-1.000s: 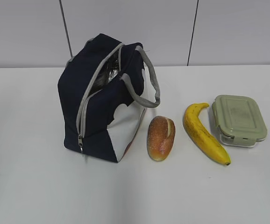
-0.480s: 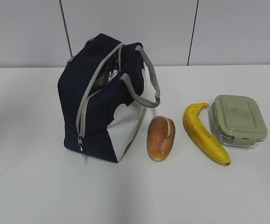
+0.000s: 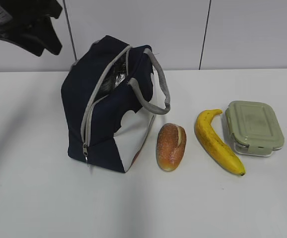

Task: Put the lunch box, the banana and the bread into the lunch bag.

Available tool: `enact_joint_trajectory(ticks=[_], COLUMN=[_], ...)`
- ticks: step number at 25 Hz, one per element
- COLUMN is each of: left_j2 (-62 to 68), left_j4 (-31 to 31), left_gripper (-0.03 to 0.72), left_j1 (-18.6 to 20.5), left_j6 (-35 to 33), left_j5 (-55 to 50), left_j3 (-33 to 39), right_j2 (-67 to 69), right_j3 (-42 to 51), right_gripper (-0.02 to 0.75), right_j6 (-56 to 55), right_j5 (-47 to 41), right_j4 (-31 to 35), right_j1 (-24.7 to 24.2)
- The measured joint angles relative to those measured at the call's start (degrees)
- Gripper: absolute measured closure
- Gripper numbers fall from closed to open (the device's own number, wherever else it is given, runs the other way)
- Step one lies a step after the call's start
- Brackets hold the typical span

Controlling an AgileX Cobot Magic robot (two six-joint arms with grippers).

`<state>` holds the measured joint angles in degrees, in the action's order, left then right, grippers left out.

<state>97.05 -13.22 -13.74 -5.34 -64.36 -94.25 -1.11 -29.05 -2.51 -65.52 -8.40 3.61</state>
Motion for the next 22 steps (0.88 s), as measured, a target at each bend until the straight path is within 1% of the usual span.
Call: enact_joint_trajectory(ticks=[5, 8, 10, 14, 20, 22], left_j2=[8.06, 12.07, 14.30, 17.33, 20.11, 20.32], left_j4=[-2.70, -4.29, -5.45, -7.37, -7.53, -7.61], left_gripper=[0.320, 0.301, 0.297, 0.295, 0.297, 0.325], left_j1=[-1.16, -1.27, -1.27, -1.27, -1.27, -1.27], left_j6=[0.00, 0.00, 0.00, 0.00, 0.00, 0.00], left_j5=[-4.14, -5.92, -6.35, -6.33, -6.25, -6.08], left_j3=[-11.19, -16.49, -18.46, -19.47, -19.47, -19.47], right_j2=[0.00, 0.00, 0.00, 0.00, 0.00, 0.00], right_j3=[0.00, 0.00, 0.00, 0.00, 0.00, 0.00], right_gripper=[0.459, 0.460, 0.460, 0.460, 0.459, 0.459], right_j6=[0.00, 0.00, 0.00, 0.00, 0.00, 0.00], right_j5=[0.00, 0.00, 0.00, 0.00, 0.00, 0.00], right_j4=[0.00, 0.00, 0.00, 0.00, 0.00, 0.00], right_j1=[0.00, 0.00, 0.00, 0.00, 0.00, 0.00])
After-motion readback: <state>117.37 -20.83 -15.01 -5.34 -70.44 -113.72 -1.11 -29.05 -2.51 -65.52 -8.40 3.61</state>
